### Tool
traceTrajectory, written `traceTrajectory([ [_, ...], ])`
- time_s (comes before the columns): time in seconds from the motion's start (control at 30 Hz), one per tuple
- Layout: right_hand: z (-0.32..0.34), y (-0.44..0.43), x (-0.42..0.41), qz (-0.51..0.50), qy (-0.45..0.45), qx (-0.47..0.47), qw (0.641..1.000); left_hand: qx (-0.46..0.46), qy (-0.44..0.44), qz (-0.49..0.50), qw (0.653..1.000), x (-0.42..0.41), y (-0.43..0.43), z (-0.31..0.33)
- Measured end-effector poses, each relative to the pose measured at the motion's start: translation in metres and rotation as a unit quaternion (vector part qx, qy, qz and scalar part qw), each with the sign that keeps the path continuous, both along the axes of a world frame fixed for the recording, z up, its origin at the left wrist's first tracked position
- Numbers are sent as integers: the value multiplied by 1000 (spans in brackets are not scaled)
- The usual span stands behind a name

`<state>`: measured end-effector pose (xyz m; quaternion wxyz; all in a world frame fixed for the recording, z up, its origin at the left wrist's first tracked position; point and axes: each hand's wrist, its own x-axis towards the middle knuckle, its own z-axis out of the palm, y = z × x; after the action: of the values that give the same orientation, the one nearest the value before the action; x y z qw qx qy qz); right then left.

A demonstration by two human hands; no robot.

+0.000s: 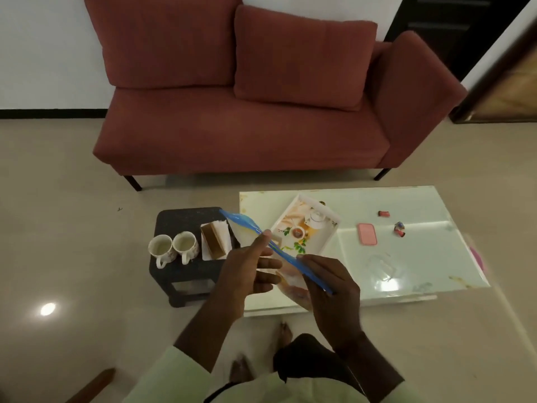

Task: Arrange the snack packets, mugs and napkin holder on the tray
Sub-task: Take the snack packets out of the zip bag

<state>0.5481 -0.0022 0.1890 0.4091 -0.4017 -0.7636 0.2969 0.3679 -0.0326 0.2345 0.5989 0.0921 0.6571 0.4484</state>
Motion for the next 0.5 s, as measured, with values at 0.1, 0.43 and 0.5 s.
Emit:
traceTrajectory([
  [0.1, -1, -10, 11, 22, -54, 43, 997, 7, -38, 10, 999, 13, -2, 0],
  [0.43, 18, 1, 42, 97, 18, -346, 933, 48, 87, -10, 995, 46, 2, -11],
  [0.5, 23, 18, 31, 88, -19, -349, 933, 55, 118, -19, 991, 54, 9, -14],
])
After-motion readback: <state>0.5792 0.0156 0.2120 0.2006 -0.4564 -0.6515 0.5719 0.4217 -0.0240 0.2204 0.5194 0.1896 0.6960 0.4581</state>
